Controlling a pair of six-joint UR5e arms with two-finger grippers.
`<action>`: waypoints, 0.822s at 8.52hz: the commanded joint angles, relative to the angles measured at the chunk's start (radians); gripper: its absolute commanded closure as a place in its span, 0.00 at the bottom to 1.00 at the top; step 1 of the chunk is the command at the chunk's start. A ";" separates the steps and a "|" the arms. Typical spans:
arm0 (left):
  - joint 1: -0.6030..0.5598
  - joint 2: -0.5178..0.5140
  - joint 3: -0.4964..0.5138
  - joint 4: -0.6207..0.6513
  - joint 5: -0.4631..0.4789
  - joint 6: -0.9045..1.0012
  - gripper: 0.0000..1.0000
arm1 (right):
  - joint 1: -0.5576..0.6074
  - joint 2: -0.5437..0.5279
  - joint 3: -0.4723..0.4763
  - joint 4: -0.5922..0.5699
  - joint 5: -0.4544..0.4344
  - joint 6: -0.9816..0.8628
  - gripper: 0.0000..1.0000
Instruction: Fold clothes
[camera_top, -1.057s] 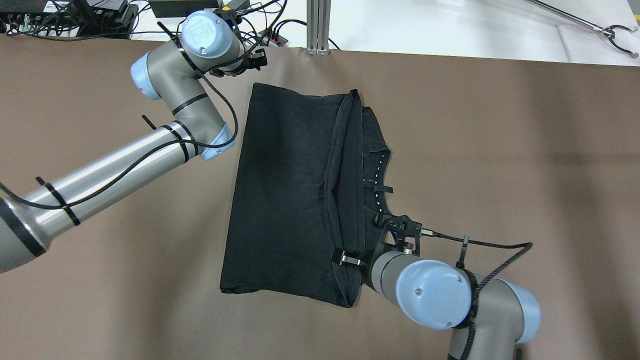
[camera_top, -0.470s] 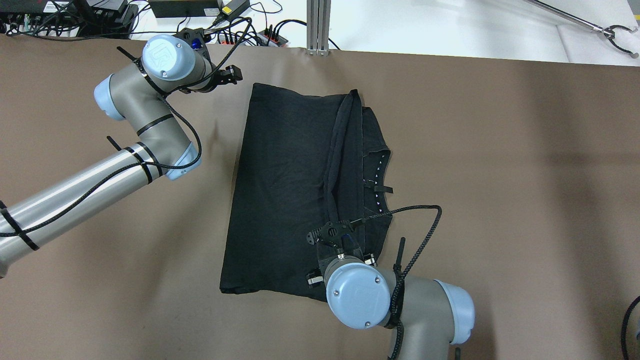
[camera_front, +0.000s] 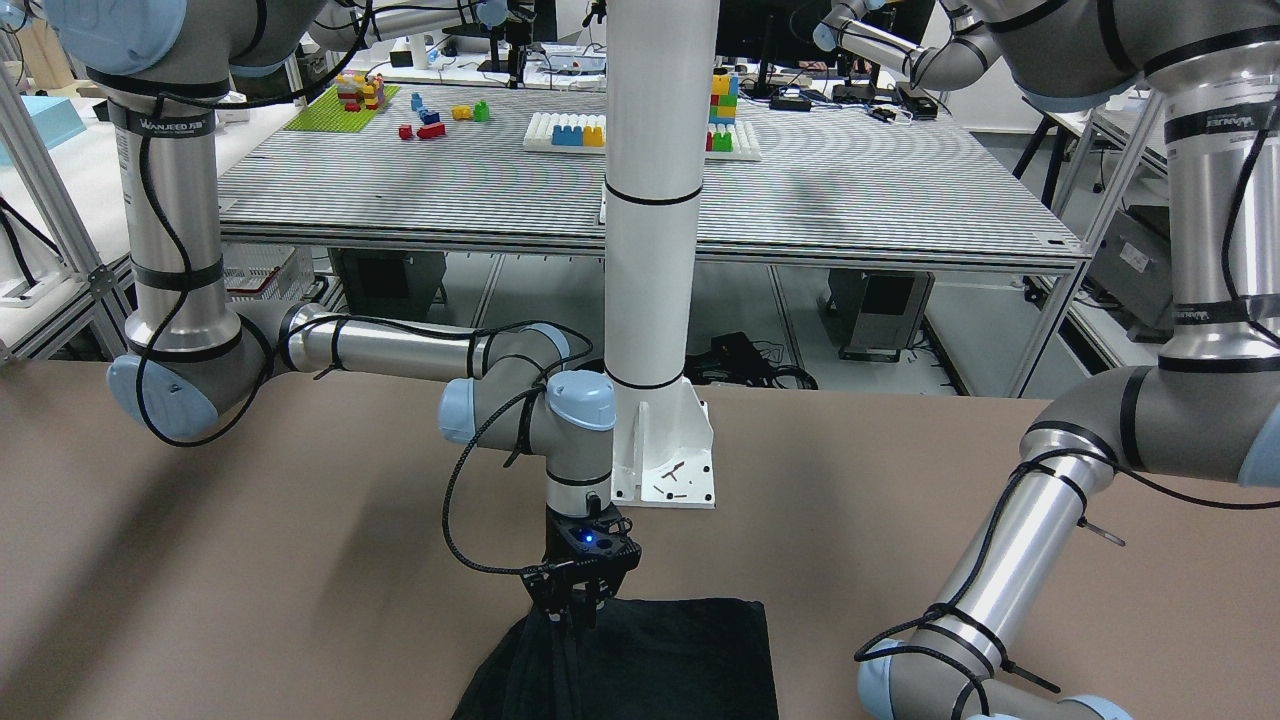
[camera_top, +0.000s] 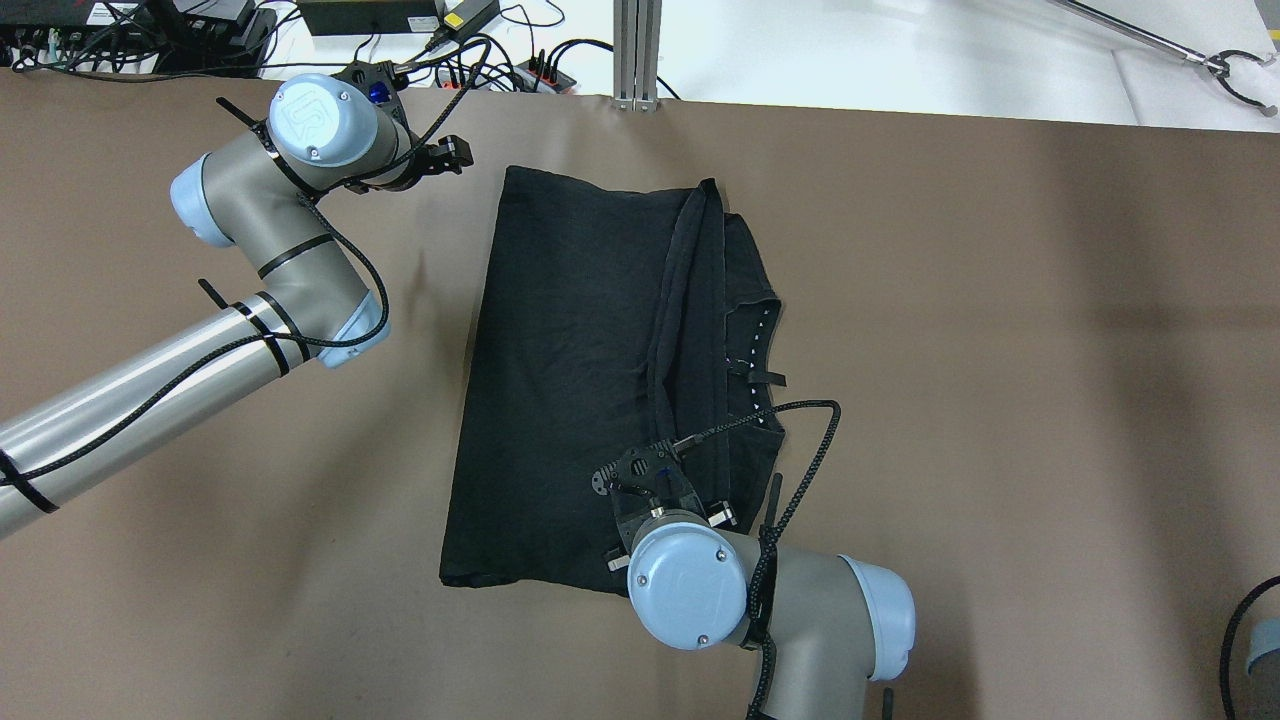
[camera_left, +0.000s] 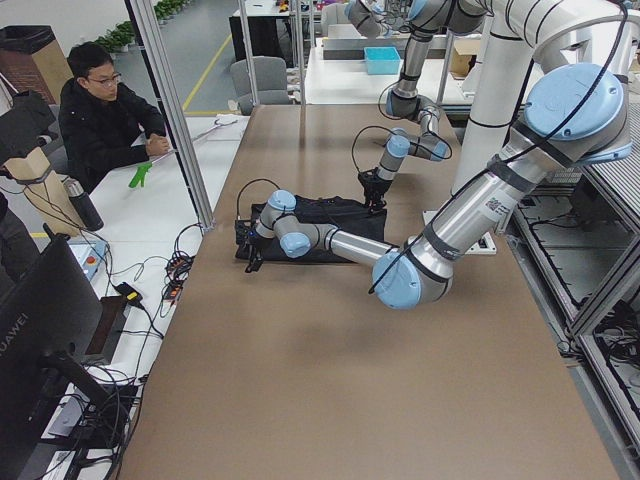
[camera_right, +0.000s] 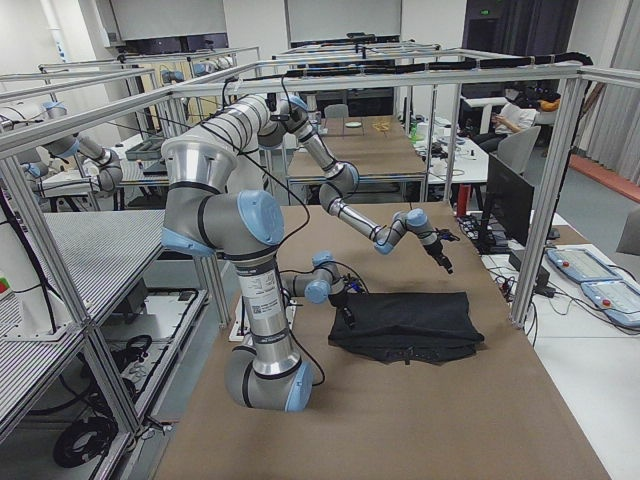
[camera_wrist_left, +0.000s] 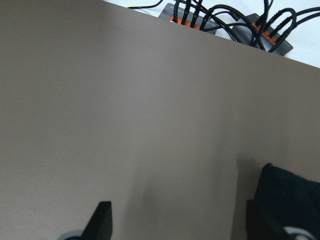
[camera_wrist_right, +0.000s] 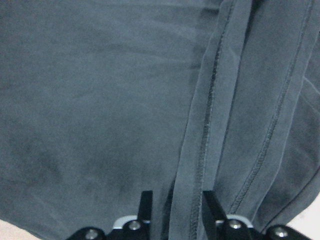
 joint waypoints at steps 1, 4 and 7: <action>0.000 0.003 -0.003 0.003 0.006 -0.002 0.06 | -0.002 0.007 -0.033 -0.001 -0.014 -0.016 0.56; 0.000 0.005 -0.004 0.003 0.006 -0.003 0.06 | -0.002 0.001 -0.033 -0.001 -0.019 -0.019 0.61; 0.000 0.003 -0.003 0.003 0.006 -0.006 0.06 | -0.024 0.000 -0.032 -0.007 -0.025 -0.016 0.65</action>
